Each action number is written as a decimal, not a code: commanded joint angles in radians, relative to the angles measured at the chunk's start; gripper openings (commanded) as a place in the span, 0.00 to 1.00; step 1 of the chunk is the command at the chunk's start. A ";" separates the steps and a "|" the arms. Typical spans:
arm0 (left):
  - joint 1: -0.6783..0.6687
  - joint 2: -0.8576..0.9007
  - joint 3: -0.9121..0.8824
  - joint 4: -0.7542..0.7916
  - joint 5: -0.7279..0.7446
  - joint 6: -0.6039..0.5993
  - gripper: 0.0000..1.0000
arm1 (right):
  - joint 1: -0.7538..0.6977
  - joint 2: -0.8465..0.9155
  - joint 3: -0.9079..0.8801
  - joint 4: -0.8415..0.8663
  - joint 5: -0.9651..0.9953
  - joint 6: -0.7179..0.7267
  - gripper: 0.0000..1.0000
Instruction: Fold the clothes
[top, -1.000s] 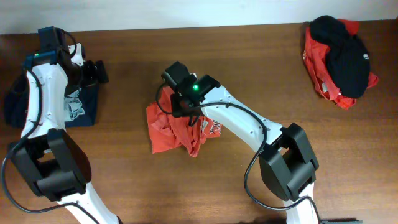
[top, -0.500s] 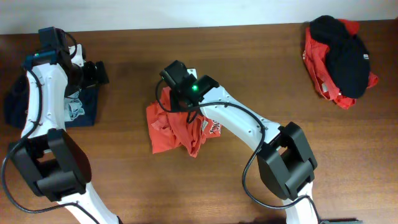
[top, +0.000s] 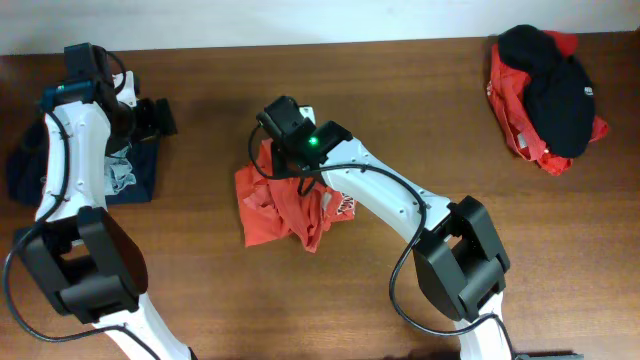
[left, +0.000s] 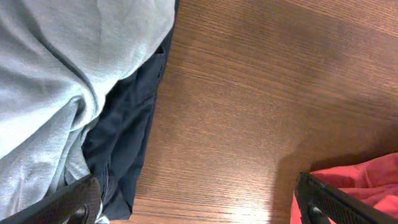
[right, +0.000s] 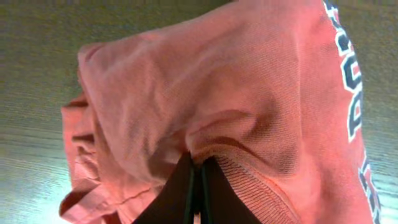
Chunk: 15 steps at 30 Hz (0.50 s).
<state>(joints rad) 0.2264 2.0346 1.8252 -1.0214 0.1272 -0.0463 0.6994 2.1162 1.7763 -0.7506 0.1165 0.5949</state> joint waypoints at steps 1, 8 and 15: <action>-0.004 -0.038 0.021 -0.001 0.016 -0.006 0.99 | 0.001 0.017 0.002 0.058 -0.063 -0.058 0.04; -0.004 -0.038 0.021 -0.001 0.016 -0.006 0.99 | 0.001 0.017 0.045 0.178 -0.195 -0.070 0.04; -0.004 -0.038 0.021 0.003 0.016 -0.006 0.99 | 0.061 0.017 0.044 0.162 -0.237 -0.028 0.04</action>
<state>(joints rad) 0.2264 2.0346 1.8252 -1.0210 0.1280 -0.0463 0.7101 2.1162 1.7977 -0.5781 -0.0772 0.5514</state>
